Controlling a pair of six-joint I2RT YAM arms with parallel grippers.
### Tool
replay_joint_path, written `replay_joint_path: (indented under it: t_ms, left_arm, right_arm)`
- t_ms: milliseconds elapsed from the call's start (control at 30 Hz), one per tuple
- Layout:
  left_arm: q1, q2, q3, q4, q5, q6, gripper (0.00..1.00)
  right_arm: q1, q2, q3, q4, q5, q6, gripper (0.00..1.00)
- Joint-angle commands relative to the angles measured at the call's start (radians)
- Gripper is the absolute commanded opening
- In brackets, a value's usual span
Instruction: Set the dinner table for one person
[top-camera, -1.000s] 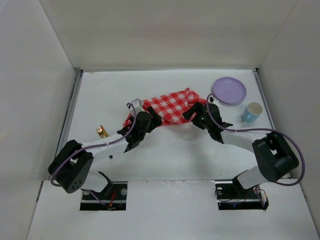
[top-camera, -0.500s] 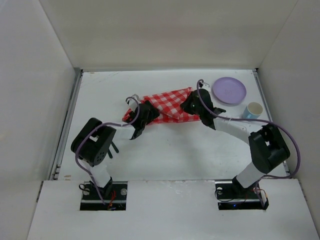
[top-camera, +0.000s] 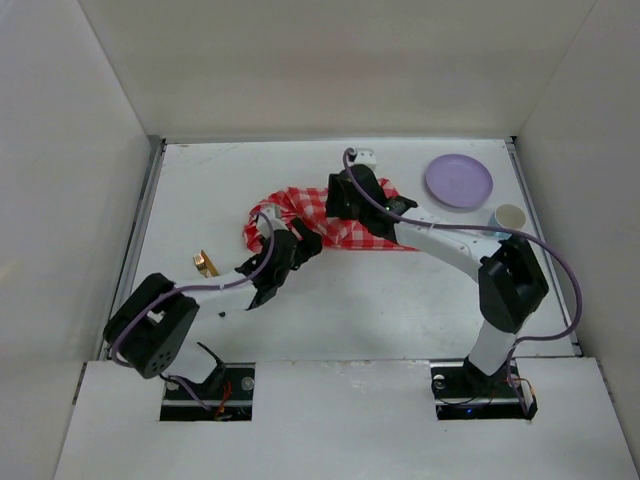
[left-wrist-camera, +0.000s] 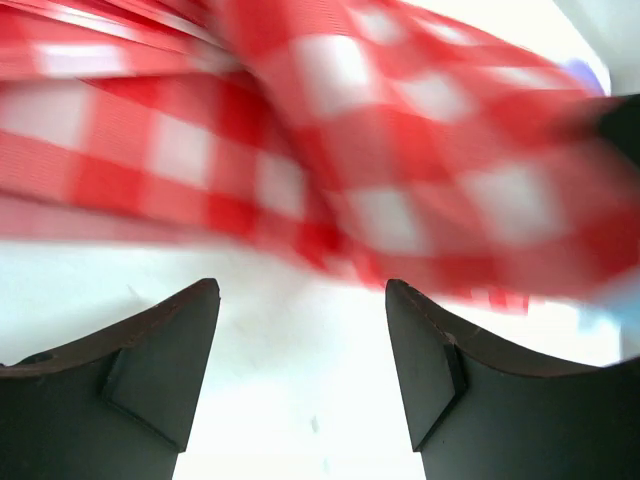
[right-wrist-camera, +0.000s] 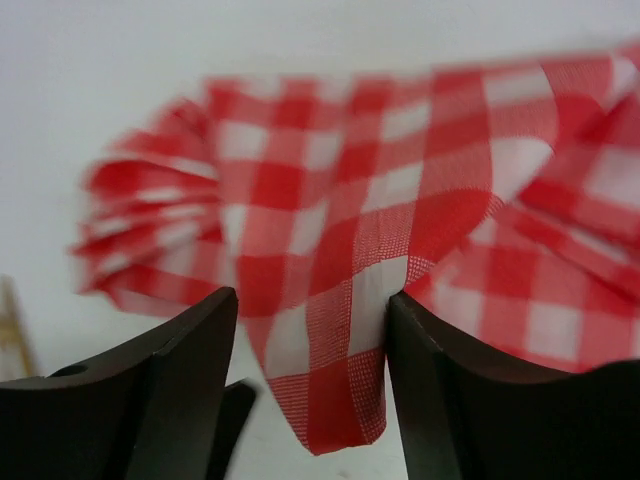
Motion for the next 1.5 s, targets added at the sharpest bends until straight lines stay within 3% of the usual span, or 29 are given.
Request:
replay_joint_path:
  t_ms: [0, 133, 367, 567, 800, 1000, 1100, 1133, 1200, 1233, 1300, 1333, 1400, 1467]
  left_arm:
    - [-0.11, -0.096, -0.026, -0.016, -0.138, 0.13, 0.65]
    - [-0.237, -0.128, 0.013, -0.114, -0.286, 0.192, 0.66]
    - [-0.359, 0.063, 0.125, -0.117, -0.412, 0.18, 0.59]
    - [-0.324, 0.207, 0.2, -0.07, -0.447, 0.224, 0.68]
    - [-0.291, 0.338, 0.315, 0.012, -0.436, 0.298, 0.7]
    - [-0.268, 0.41, 0.379, 0.033, -0.438, 0.332, 0.7]
    - [-0.241, 0.456, 0.389, 0.05, -0.446, 0.324, 0.67]
    - [-0.231, 0.462, 0.381, 0.062, -0.447, 0.321, 0.66]
    - [-0.201, 0.464, 0.366, 0.114, -0.435, 0.327, 0.58]
    - [-0.187, 0.459, 0.359, 0.142, -0.43, 0.332, 0.53]
    - [-0.137, 0.456, 0.372, 0.203, -0.409, 0.359, 0.32]
    - [-0.115, 0.455, 0.388, 0.208, -0.397, 0.368, 0.26]
    - [-0.064, 0.436, 0.428, 0.196, -0.348, 0.379, 0.16]
    - [-0.034, 0.41, 0.439, 0.159, -0.308, 0.373, 0.14]
  right_arm:
    - [-0.053, -0.131, -0.145, 0.09, -0.018, 0.047, 0.68]
    - [-0.082, -0.286, -0.321, 0.168, -0.023, 0.075, 0.73]
    - [-0.155, -0.383, -0.519, 0.289, -0.078, 0.165, 0.75]
    - [-0.191, -0.24, -0.506, 0.363, -0.196, 0.187, 0.79]
    - [-0.252, -0.072, -0.383, 0.375, -0.259, 0.24, 0.76]
    - [-0.298, -0.005, -0.339, 0.423, -0.357, 0.32, 0.49]
    - [-0.309, 0.014, -0.316, 0.446, -0.374, 0.323, 0.46]
    - [-0.31, 0.021, -0.302, 0.444, -0.377, 0.322, 0.38]
    - [-0.31, 0.027, -0.28, 0.435, -0.375, 0.317, 0.21]
    - [-0.31, 0.027, -0.274, 0.44, -0.371, 0.319, 0.17]
    - [-0.31, 0.045, -0.236, 0.441, -0.384, 0.334, 0.14]
    - [-0.312, 0.065, -0.201, 0.431, -0.397, 0.34, 0.15]
    - [-0.315, 0.108, -0.114, 0.36, -0.415, 0.345, 0.23]
    - [-0.312, 0.149, -0.02, 0.233, -0.385, 0.325, 0.5]
